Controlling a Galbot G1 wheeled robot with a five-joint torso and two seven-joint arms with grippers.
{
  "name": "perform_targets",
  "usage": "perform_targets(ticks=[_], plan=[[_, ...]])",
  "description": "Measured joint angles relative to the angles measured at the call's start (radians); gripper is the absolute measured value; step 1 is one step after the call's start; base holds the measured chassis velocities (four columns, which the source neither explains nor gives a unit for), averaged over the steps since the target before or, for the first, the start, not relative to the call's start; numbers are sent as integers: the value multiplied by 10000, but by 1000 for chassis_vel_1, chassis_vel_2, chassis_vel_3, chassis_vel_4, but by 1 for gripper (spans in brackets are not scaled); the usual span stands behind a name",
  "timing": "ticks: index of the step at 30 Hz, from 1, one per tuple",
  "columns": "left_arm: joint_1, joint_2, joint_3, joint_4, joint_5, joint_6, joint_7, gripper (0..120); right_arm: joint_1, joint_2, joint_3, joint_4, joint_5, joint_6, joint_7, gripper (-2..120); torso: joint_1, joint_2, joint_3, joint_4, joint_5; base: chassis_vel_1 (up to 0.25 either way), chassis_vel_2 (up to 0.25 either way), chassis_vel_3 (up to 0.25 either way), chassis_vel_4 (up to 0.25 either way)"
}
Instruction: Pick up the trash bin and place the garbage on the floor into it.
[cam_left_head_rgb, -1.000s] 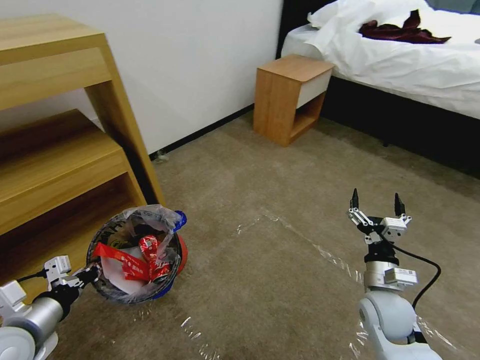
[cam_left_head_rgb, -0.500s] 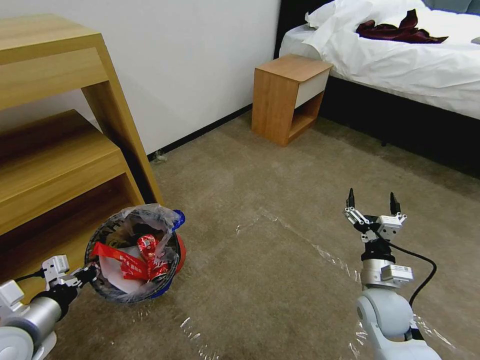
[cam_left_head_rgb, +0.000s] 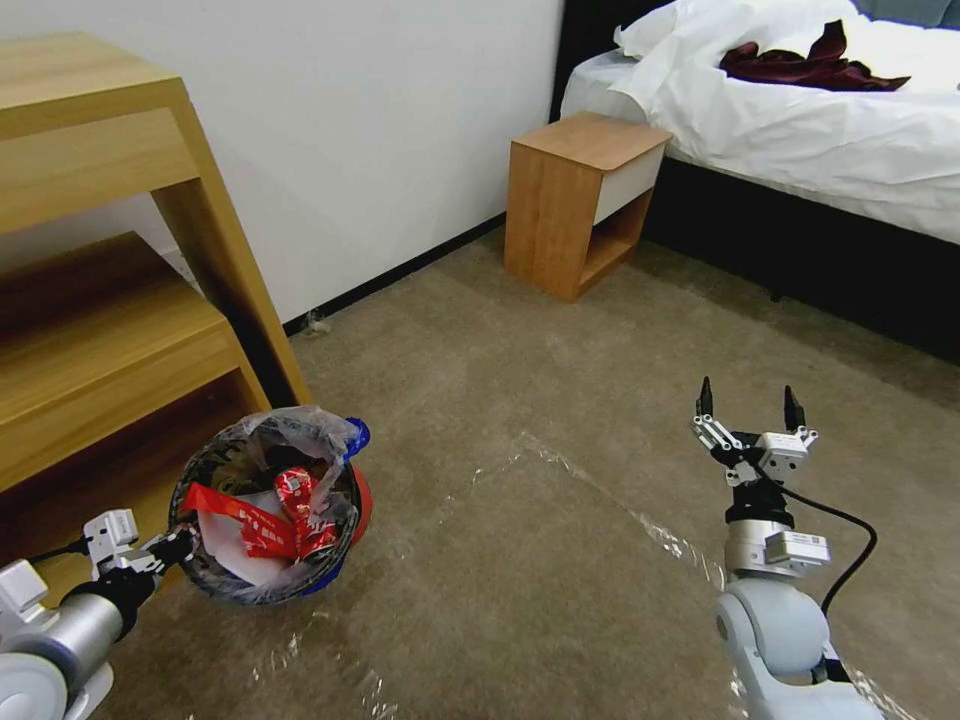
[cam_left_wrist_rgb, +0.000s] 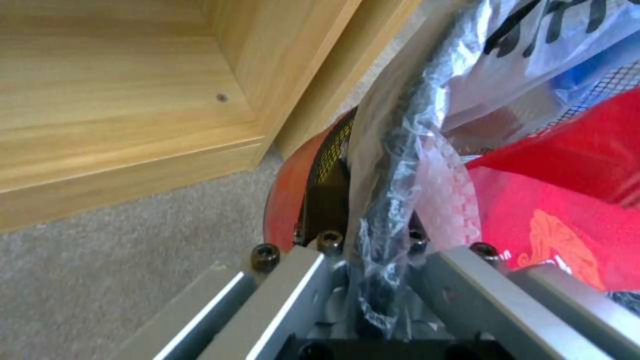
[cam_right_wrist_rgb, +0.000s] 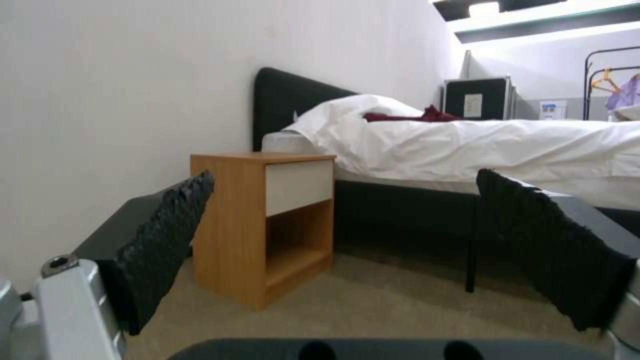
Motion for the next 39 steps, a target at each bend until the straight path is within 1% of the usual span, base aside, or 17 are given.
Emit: perform_targets(ticks=[6, 25, 39], plan=[[-6, -47, 9, 42, 28, -22, 19, 0, 5, -5, -6, -29, 10, 130, -31, 100, 0, -1, 0, 0, -2, -63, 63, 67, -60], [-40, 12, 29, 97, 40, -29, 19, 0, 55, 42, -14, -116, -23, 99, -43, 100, -1, 0, -2, 0, -2, 0, 0, 0, 0], [-63, -32, 81, 141, 80, -42, 39, 0, -3, 24, -4, -88, -36, 124, -39, 100, 0, 0, 0, -1, -2, -85, 72, 79, -85]])
